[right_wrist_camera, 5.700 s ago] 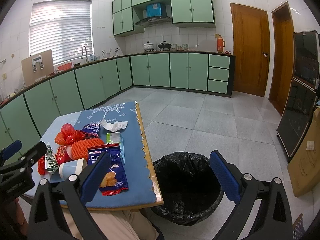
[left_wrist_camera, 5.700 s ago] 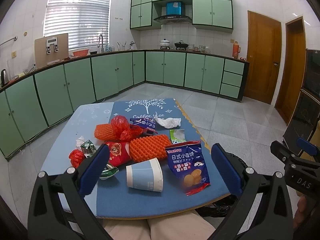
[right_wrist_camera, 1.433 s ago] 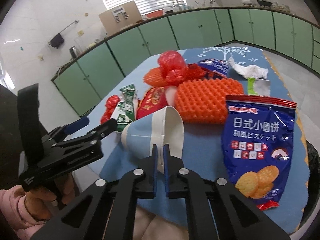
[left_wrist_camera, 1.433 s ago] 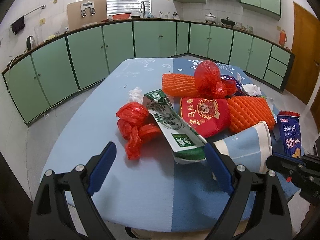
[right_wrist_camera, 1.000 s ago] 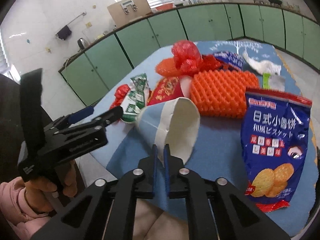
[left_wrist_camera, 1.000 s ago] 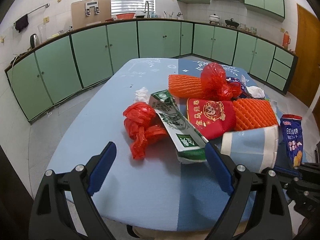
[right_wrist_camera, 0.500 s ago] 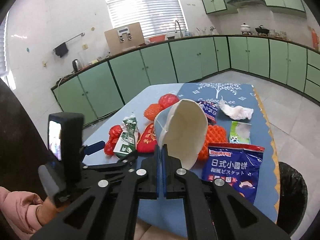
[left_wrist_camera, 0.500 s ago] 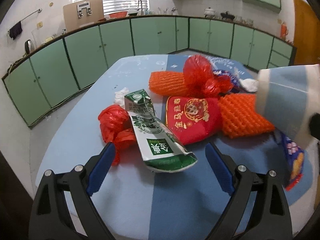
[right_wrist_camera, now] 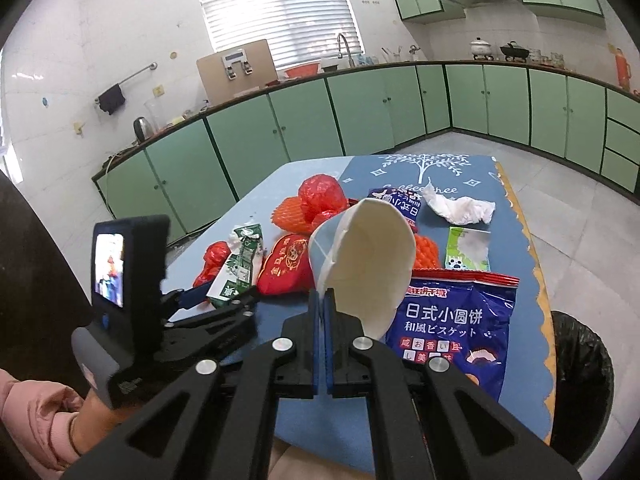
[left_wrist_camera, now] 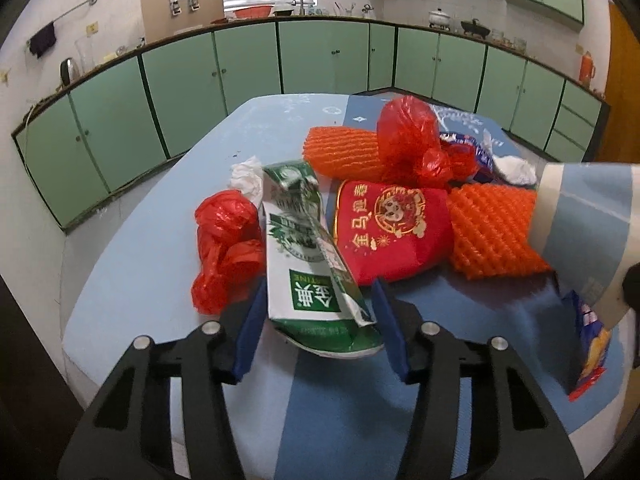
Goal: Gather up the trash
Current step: 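Grasp the green milk carton with the left gripper and lift it, then carry both items over the black bin and open both grippers, then grasp the blue biscuit bag with the right gripper and lift it, then grasp the light-blue milk carton with the left gripper while the right gripper holds the bag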
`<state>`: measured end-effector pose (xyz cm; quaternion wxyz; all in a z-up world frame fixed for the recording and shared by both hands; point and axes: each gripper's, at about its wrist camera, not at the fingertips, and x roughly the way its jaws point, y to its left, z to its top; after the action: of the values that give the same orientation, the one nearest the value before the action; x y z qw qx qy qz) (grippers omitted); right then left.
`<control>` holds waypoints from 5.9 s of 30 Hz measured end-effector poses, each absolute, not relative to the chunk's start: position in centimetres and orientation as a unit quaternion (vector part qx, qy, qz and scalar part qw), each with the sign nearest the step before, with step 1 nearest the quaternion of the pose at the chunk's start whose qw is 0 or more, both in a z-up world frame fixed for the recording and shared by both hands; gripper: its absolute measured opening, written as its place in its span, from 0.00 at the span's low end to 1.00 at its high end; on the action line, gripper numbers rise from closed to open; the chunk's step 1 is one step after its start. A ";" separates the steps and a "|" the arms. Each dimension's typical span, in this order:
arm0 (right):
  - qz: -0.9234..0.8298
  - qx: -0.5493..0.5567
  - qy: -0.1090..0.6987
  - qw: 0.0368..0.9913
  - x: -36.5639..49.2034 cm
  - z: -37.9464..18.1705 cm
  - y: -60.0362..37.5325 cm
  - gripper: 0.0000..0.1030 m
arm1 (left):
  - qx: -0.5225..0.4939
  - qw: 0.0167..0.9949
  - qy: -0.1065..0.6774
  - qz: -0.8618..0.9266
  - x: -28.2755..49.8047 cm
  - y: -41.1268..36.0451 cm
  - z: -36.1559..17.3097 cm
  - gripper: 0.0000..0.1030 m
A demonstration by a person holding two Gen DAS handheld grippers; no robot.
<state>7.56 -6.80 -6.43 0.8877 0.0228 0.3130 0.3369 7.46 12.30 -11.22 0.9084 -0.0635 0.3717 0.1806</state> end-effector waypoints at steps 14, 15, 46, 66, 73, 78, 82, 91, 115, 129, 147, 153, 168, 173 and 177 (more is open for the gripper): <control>0.328 0.026 0.316 0.890 7.3 -6.3 -7.4 0.02 | -0.059 0.898 0.408 0.157 8.7 11.6 -12.8 0.59; 0.327 0.026 0.317 0.890 7.3 -6.4 -7.4 0.02 | -0.060 0.898 0.408 0.156 8.9 11.6 -12.9 0.52; 0.077 0.104 0.289 0.948 9.0 -6.2 -28.4 0.02 | -0.049 0.921 0.349 -0.169 15.4 -9.2 -5.0 0.38; 0.004 0.153 0.388 0.909 13.1 -15.9 -34.9 0.40 | -0.039 0.866 0.432 -0.247 22.2 -17.6 -11.3 0.58; 0.019 0.136 0.364 0.921 12.6 -13.4 -32.9 0.60 | -0.043 0.900 0.384 -0.203 20.0 -12.6 -8.6 0.67; 0.077 0.129 0.328 0.933 11.5 -10.2 -29.1 0.69 | -0.022 0.936 0.329 -0.120 16.7 -6.6 -6.9 0.68; 0.147 0.120 0.312 0.931 11.3 -8.5 -24.6 0.73 | -0.016 0.946 0.318 -0.063 14.3 -2.0 -6.9 0.68; 0.238 0.096 0.332 0.908 11.2 -10.7 -16.7 0.77 | -0.028 0.946 0.323 0.013 11.3 5.3 -8.2 0.68; 0.303 0.081 0.373 0.873 11.3 -13.0 -14.1 0.10 | -0.032 0.939 0.342 0.034 10.2 7.1 -10.4 0.70; 0.277 0.098 0.306 0.906 9.5 -8.0 -17.6 0.06 | -0.036 0.941 0.337 -0.003 10.2 4.7 -9.9 0.70; 0.175 0.119 0.284 0.935 10.1 -6.8 -24.9 0.06 | -0.034 0.929 0.357 -0.087 13.0 -3.7 -11.3 0.60; 0.167 0.124 0.286 0.935 10.6 -7.2 -25.8 0.06 | -0.058 0.926 0.367 -0.062 14.5 -5.4 -12.1 0.59; 0.168 0.141 0.299 0.929 11.7 -8.7 -26.5 0.06 | -0.039 0.918 0.394 0.019 18.4 -7.8 -14.1 0.62; 0.164 0.144 0.308 0.926 12.0 -9.2 -26.7 0.06 | -0.043 0.917 0.395 0.025 18.8 -7.7 -14.4 0.49; 0.158 0.146 0.316 0.924 12.5 -9.5 -26.6 0.06 | -0.046 0.917 0.396 0.023 18.6 -7.4 -14.3 0.45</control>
<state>12.49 -26.62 -9.47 0.9241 0.1462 0.3157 0.1579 18.56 -7.40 -14.26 0.9169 -0.0459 0.3957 0.0231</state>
